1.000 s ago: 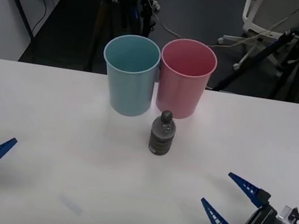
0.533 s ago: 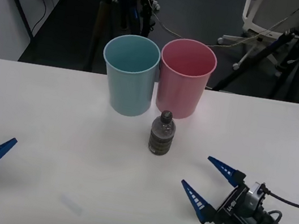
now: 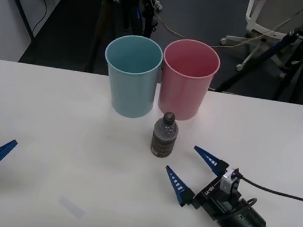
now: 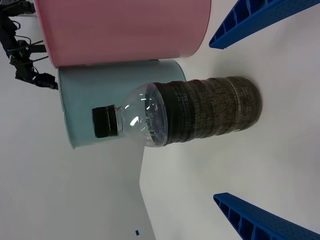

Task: Grasp the object on the table and drop it into the matching bin: aluminum can to the light blue bin, PET bottle to the pink bin.

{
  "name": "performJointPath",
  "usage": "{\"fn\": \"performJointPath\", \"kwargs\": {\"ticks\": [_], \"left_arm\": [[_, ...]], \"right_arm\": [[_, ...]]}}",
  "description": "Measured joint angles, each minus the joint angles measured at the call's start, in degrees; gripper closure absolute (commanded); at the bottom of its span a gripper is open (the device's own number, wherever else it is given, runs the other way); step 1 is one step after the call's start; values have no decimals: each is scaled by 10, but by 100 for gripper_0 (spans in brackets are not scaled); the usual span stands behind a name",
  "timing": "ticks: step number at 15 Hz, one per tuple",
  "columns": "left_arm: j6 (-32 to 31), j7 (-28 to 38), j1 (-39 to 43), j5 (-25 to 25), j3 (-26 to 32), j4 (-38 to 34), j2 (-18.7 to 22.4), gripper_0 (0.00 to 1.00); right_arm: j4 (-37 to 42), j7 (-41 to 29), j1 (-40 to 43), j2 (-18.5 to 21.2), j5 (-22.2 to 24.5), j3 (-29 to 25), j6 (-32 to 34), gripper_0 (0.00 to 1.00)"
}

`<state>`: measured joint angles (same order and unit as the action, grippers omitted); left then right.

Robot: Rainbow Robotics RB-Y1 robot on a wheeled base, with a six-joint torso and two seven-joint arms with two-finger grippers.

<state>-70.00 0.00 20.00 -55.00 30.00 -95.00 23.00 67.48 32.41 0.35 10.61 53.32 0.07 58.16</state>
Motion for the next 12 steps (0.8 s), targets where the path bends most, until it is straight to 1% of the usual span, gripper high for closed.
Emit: {"fn": "performJointPath", "kwargs": {"ticks": [3,5,9,12], "left_arm": [[0,0,0,0,0,0,0,0],[0,0,0,0,0,0,0,0],[0,0,0,0,0,0,0,0],[0,0,0,0,0,0,0,0]], "right_arm": [[-41,15,-29,-21,3,0,1,0],[-58,25,-44,-37,12,-6,0,0],[-110,48,-87,-68,36,-40,0,0],[-119,60,-99,-78,40,-46,-25,0]]}}
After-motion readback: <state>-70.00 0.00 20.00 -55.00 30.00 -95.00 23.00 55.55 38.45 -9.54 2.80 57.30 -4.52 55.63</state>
